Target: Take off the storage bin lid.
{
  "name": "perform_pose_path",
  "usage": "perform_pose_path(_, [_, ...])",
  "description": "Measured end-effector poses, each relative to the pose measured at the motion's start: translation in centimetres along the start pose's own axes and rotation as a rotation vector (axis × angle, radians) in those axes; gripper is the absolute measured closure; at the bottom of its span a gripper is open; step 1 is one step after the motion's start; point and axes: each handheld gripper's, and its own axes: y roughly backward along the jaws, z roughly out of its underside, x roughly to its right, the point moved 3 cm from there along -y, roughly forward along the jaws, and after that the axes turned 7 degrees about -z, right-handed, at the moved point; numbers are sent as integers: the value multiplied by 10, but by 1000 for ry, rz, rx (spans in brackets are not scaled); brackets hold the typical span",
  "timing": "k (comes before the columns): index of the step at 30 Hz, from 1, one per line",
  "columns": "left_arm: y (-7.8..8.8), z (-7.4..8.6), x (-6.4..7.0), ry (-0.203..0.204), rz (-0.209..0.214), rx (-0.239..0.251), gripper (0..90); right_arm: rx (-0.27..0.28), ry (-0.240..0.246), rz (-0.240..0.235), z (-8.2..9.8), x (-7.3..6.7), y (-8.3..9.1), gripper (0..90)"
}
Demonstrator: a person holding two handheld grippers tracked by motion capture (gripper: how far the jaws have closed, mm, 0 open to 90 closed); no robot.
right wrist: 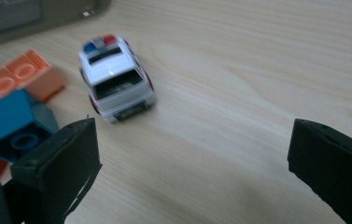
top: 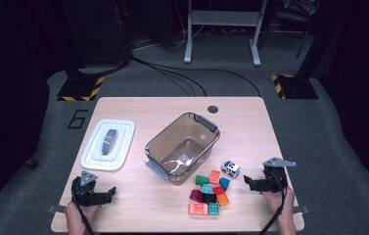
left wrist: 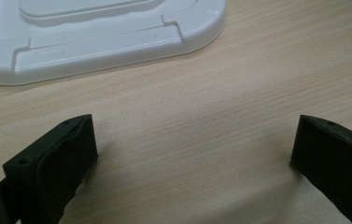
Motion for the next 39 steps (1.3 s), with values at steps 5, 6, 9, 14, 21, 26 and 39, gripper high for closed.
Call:
perform_pose_path(5, [0,0,0,7,2,4,2,-2,28,-40,-12,-12,-10,20])
perform_pose_path(6, [-1,0,0,4,3,4,2,-7,45,-56,-16,-16,-15,32])
perform_pose_path(9, [-1,0,0,5,5,3,2,-14,64,-75,-21,-22,-21,75])
perform_pose_path(14, [-1,0,0,5,5,3,2,-12,91,-90,-26,-27,-27,162])
perform_pose_path(21, [0,0,-1,5,8,-2,3,-38,100,-116,-26,-26,-38,278])
perform_pose_path(26, [-1,0,0,7,7,2,3,-45,133,-109,-24,-25,-43,332])
perform_pose_path(39, [-1,0,0,6,7,0,4,-57,184,-120,-15,-26,-51,460])
